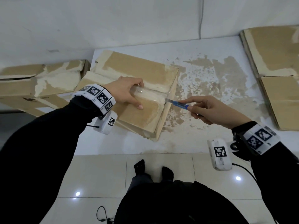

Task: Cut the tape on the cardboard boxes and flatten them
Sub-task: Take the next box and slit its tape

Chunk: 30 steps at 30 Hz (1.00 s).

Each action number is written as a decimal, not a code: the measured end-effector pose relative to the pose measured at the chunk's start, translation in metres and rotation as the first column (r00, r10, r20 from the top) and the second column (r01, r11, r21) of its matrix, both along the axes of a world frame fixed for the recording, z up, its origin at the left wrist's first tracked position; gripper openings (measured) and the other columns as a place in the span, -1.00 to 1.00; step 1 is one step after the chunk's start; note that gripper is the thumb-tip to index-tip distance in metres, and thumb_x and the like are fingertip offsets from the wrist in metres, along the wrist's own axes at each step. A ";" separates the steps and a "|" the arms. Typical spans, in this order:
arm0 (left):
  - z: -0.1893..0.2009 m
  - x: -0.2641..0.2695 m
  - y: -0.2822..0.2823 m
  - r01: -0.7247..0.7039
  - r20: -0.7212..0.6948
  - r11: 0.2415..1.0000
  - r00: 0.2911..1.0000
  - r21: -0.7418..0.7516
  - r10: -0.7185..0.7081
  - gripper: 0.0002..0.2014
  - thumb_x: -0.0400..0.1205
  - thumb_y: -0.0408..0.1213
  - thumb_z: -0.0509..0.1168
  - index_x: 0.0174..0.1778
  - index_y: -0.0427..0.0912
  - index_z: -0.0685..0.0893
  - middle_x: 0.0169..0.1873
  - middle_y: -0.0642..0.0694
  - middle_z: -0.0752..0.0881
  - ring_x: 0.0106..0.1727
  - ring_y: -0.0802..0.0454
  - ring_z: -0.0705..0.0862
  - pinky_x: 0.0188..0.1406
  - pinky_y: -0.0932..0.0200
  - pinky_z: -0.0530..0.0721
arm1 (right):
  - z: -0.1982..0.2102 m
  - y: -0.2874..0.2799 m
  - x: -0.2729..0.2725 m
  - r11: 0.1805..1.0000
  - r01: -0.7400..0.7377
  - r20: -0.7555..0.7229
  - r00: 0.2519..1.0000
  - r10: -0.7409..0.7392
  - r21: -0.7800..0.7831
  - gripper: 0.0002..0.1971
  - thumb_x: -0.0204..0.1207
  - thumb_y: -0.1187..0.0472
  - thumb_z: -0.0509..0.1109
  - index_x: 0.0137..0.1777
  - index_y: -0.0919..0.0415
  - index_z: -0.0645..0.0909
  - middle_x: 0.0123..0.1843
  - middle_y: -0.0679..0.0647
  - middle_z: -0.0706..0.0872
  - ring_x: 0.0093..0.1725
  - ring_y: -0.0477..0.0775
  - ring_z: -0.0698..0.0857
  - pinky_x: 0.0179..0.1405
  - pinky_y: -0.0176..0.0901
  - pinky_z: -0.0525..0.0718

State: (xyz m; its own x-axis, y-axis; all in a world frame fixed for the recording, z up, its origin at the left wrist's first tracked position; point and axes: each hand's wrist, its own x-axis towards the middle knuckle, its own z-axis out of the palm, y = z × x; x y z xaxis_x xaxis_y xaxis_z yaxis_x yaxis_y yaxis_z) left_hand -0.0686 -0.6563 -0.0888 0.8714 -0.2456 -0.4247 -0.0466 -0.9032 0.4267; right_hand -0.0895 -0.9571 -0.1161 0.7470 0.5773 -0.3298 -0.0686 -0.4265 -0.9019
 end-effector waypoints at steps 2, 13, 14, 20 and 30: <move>0.003 0.000 -0.001 -0.028 -0.005 1.000 1.000 0.006 0.029 -0.40 0.22 0.02 0.66 0.09 -0.01 0.54 0.00 0.03 0.64 0.10 -0.06 0.58 -0.03 0.11 0.43 | 0.002 0.001 -0.004 0.995 -0.079 0.041 0.996 0.081 -0.053 -0.72 0.67 0.16 0.23 0.28 -0.12 0.64 -0.43 0.04 0.60 -0.60 -0.02 0.34 -0.62 -0.22 0.31; 0.006 -0.009 -0.020 -0.354 0.130 0.917 0.916 -0.183 0.380 -0.80 0.64 -0.26 0.30 0.16 -0.12 0.70 0.09 -0.11 0.75 0.09 0.07 0.70 0.11 0.35 0.54 | 0.014 -0.007 -0.004 0.934 0.154 0.587 0.807 0.069 -0.321 -0.70 0.64 0.13 0.29 0.32 -0.18 0.60 -0.14 -0.19 0.72 -0.47 -0.20 0.50 -0.53 -0.39 0.39; 0.006 -0.008 -0.019 -0.442 0.131 0.854 0.863 -0.274 0.489 -0.87 0.65 -0.32 0.28 0.07 -0.11 0.69 -0.02 -0.10 0.76 -0.09 0.14 0.71 -0.14 0.47 0.55 | 0.009 0.001 -0.004 0.925 0.128 0.600 0.790 0.124 -0.359 -0.70 0.65 0.13 0.28 0.32 -0.17 0.60 -0.07 -0.17 0.71 -0.38 -0.21 0.53 -0.45 -0.33 0.44; -0.004 -0.001 -0.027 -0.679 -0.089 0.481 0.622 -0.555 0.778 -0.71 0.54 -0.32 0.44 0.05 -0.12 0.46 -0.08 -0.16 0.77 -0.23 0.24 0.76 -0.27 0.39 0.62 | -0.013 0.023 -0.018 0.882 0.200 0.746 0.630 0.217 -0.426 -0.65 0.61 0.27 0.32 0.31 -0.12 0.64 -0.25 0.01 0.64 -0.38 0.08 0.58 -0.60 -0.25 0.31; -0.029 0.009 -0.036 -0.775 -0.062 0.351 0.446 -0.525 0.893 -0.55 0.45 -0.30 0.53 0.16 -0.13 0.48 0.01 -0.04 0.70 -0.06 0.10 0.65 -0.19 0.35 0.59 | 0.004 0.026 -0.004 0.768 0.374 0.780 0.573 0.249 -0.520 -0.69 0.63 0.25 0.31 0.26 -0.10 0.68 -0.33 0.04 0.54 -0.46 0.08 0.46 -0.58 -0.32 0.07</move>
